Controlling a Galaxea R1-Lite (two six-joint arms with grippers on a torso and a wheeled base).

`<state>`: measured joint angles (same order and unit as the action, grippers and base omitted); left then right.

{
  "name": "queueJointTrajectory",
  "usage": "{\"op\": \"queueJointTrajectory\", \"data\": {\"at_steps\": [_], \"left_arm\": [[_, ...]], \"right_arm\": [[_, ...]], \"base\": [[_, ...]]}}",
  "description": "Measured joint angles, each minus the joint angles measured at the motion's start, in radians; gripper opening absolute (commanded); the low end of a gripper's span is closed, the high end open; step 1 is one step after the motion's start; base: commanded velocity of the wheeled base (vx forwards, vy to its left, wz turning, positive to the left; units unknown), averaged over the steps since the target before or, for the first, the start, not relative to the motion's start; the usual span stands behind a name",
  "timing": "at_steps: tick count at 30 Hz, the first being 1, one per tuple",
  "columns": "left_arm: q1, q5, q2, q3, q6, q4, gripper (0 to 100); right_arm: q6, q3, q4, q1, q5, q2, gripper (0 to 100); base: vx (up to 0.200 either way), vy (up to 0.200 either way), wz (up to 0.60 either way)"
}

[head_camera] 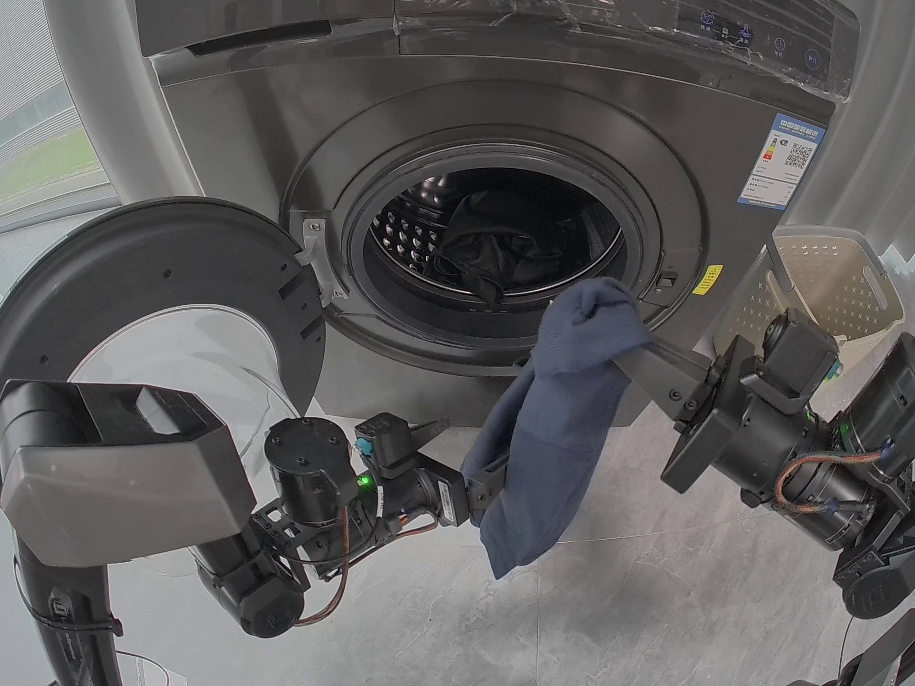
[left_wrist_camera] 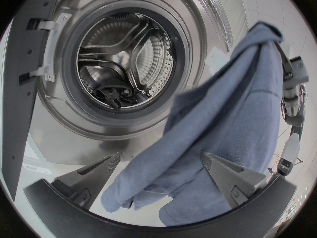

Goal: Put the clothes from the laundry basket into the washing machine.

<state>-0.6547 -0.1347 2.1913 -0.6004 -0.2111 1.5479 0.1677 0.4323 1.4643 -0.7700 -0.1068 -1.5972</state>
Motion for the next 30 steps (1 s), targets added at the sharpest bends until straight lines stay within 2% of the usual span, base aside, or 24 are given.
{"op": "queueJointTrajectory", "data": {"at_steps": [9,20,25,30], "left_arm": [[-0.019,0.001,0.05,-0.028,0.001,0.0,100],[-0.017,0.001,0.064,-0.062,0.001,0.0,100],[-0.007,0.001,0.051,-0.072,0.001,0.001,100],[0.003,0.0,0.027,-0.071,0.0,0.0,100]], "right_arm": [[0.004,0.011,-0.01,-0.026,0.001,-0.014,0],[0.004,-0.057,-0.008,-0.012,0.0,-0.007,0],[0.002,-0.103,-0.003,0.034,-0.01,-0.006,0],[0.002,-0.116,0.004,0.117,-0.047,-0.005,0]], "base": [[0.0,0.0,0.0],[0.0,0.0,0.0],[0.0,0.0,0.0],[0.0,0.0,0.0]]}}
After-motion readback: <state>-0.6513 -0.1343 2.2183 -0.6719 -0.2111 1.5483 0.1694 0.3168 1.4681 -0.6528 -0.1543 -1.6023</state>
